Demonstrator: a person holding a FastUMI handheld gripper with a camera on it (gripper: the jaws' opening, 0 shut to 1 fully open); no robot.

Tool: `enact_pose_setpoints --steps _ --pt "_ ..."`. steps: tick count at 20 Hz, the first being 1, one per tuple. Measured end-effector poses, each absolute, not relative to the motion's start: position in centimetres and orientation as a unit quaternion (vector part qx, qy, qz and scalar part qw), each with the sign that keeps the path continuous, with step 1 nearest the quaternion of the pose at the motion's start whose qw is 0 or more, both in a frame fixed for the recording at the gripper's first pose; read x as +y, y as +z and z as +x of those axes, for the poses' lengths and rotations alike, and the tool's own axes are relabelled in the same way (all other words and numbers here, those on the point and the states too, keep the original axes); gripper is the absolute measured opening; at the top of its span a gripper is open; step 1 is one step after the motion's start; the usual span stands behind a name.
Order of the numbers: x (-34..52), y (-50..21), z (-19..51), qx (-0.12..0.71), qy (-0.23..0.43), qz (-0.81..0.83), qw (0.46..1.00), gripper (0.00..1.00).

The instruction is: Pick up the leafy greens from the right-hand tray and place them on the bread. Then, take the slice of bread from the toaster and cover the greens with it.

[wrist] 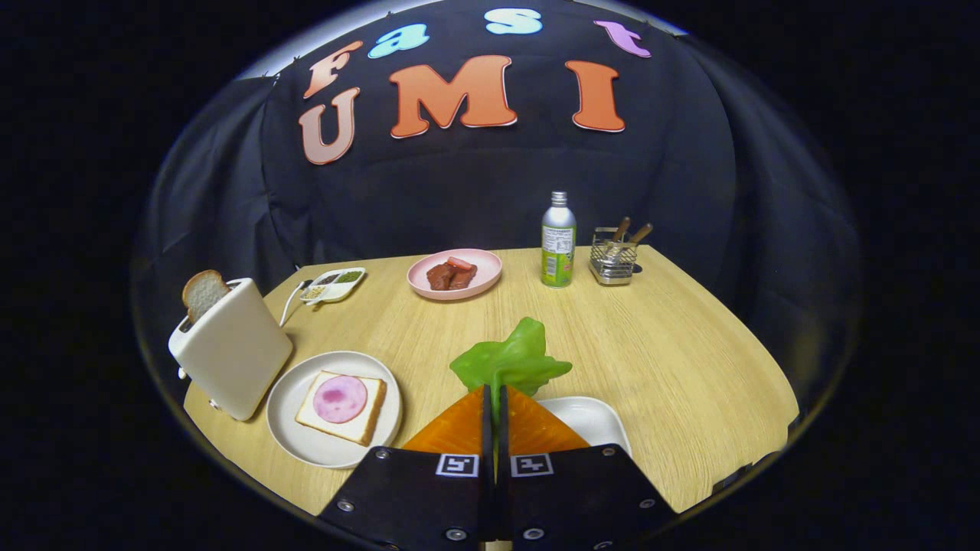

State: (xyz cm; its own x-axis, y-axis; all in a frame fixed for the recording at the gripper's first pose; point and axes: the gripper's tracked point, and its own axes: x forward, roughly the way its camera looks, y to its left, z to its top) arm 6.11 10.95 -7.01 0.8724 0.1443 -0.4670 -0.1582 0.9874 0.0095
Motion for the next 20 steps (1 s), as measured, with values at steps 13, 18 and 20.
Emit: enact_pose_setpoints --steps 13,18,20 --pt "22.3 -6.7 5.1 0.242 0.171 -0.023 0.955 0.01" --pt "25.9 -7.8 4.8 0.251 0.204 -0.029 0.946 0.02" --pt "27.2 -8.6 4.6 0.259 0.215 -0.033 0.941 0.02"
